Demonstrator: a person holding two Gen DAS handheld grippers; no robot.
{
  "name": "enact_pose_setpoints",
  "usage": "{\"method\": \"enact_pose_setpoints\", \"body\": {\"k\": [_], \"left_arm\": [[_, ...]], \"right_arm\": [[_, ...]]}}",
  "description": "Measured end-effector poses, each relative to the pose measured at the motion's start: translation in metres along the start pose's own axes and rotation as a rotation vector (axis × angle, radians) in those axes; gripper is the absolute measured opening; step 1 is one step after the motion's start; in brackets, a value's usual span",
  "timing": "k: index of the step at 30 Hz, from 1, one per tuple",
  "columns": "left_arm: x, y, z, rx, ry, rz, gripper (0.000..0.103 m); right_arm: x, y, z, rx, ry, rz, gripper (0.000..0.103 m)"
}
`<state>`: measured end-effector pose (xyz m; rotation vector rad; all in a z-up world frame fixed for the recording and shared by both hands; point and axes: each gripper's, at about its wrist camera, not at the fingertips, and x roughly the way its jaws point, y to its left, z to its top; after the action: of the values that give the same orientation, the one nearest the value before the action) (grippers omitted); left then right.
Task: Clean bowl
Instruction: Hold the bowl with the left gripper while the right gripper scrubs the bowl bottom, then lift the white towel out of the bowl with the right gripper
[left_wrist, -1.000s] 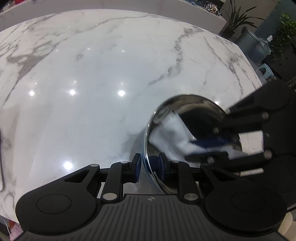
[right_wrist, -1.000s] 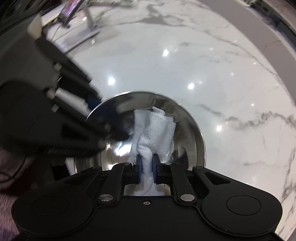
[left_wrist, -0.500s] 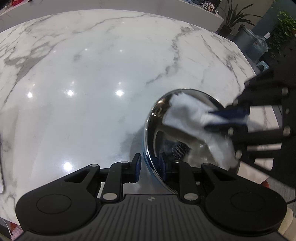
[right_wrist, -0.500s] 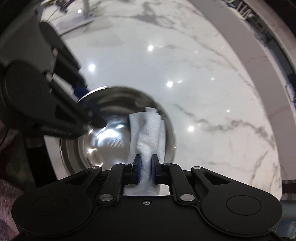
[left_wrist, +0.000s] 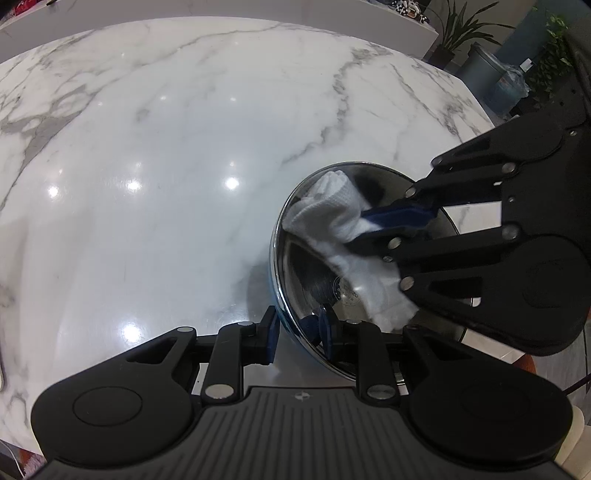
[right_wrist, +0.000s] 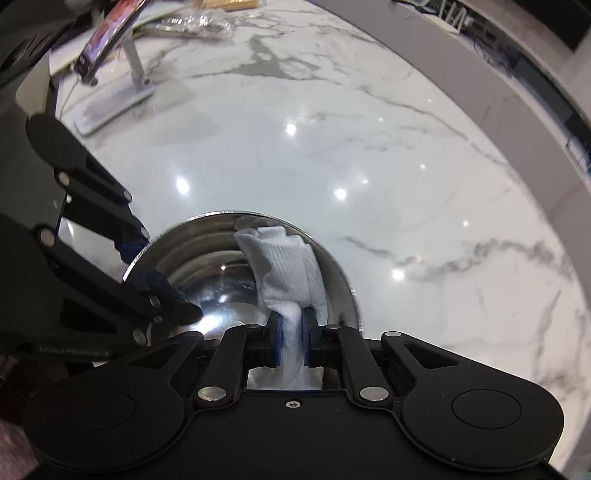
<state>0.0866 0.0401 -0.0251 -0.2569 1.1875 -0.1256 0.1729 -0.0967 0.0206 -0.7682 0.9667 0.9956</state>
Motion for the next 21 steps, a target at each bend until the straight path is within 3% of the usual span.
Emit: {"method": "enact_pose_setpoints", "body": {"k": [13, 21], "left_arm": [[-0.001, 0.000, 0.000, -0.011, -0.015, 0.033, 0.021], [-0.001, -0.001, 0.000, -0.009, -0.020, 0.040, 0.021]], "right_arm": [[0.002, 0.022, -0.002, -0.024, 0.077, 0.092, 0.010], [-0.002, 0.040, -0.006, -0.145, 0.134, 0.007, 0.008]]}}
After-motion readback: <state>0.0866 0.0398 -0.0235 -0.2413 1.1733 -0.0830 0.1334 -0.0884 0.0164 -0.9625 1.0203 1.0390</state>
